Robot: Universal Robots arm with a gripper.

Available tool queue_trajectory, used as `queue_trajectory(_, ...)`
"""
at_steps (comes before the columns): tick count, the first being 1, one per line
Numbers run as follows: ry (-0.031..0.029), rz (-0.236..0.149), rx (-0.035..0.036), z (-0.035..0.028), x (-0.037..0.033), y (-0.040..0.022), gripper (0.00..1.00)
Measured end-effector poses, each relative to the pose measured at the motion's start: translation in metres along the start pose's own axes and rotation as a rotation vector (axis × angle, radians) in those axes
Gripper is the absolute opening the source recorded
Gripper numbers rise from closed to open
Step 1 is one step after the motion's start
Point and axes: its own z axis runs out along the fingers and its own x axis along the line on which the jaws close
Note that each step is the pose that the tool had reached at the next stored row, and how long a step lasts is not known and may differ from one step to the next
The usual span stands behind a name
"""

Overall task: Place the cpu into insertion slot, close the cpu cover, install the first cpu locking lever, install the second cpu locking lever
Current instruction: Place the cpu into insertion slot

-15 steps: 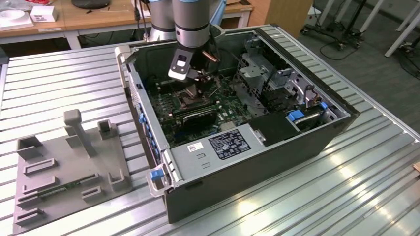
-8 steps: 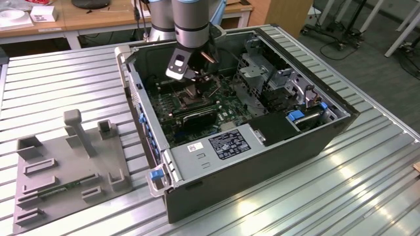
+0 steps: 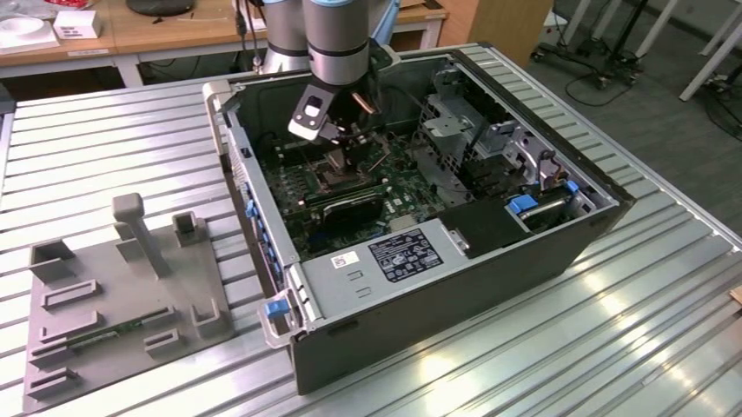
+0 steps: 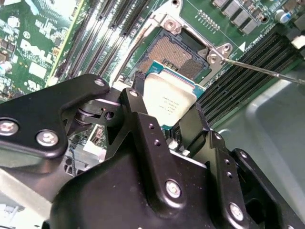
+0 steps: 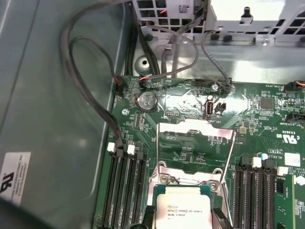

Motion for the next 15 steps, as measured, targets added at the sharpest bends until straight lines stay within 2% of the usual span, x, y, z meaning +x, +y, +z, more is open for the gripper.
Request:
queue_trajectory(2,-0.0012,0.005,-0.0002,-0.0001,-0.0001,0.0000,0.54)
queue_trajectory(4,-0.0049,0.017,-0.0008,-0.0001,0.0000,-0.0008,0.54)
queue_trajectory(9,-0.0096,0.044,-0.0023,-0.0004,0.0004,-0.0048,0.54)
queue_trajectory(13,-0.0182,0.055,-0.0025,-0.0001,0.0004,-0.0052,0.54)
queue_trajectory(15,-0.0185,0.057,-0.0025,-0.0001,0.0003,-0.0052,0.54)
